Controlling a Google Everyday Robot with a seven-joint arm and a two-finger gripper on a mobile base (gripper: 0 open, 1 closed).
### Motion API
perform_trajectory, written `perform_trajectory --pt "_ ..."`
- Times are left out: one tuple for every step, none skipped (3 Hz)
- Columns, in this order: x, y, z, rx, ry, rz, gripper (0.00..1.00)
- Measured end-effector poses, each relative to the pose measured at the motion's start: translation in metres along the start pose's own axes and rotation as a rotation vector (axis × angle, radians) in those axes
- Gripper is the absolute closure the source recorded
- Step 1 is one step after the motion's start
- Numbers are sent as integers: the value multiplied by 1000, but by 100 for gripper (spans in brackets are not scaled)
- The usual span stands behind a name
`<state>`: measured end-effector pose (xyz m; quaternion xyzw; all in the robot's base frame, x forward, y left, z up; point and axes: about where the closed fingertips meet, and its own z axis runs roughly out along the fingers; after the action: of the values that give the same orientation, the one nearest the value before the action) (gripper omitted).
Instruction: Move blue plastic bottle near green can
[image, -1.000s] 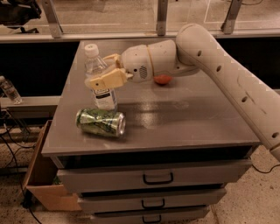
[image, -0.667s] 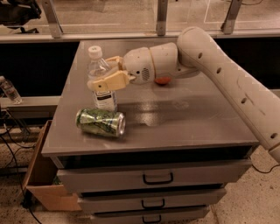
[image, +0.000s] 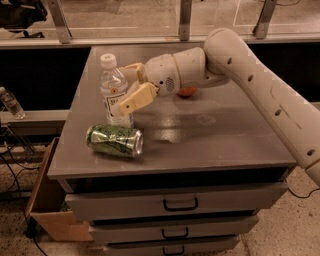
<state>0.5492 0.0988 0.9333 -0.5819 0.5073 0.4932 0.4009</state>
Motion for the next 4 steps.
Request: perform_trajectory --pt "-22 3 -26 24 49 -23 0" --pt "-64 1 -71 87 93 -67 0" --pt "-106 0 -116 158 146 -103 0" --pt "-133 -2 -142 213 123 -148 0"
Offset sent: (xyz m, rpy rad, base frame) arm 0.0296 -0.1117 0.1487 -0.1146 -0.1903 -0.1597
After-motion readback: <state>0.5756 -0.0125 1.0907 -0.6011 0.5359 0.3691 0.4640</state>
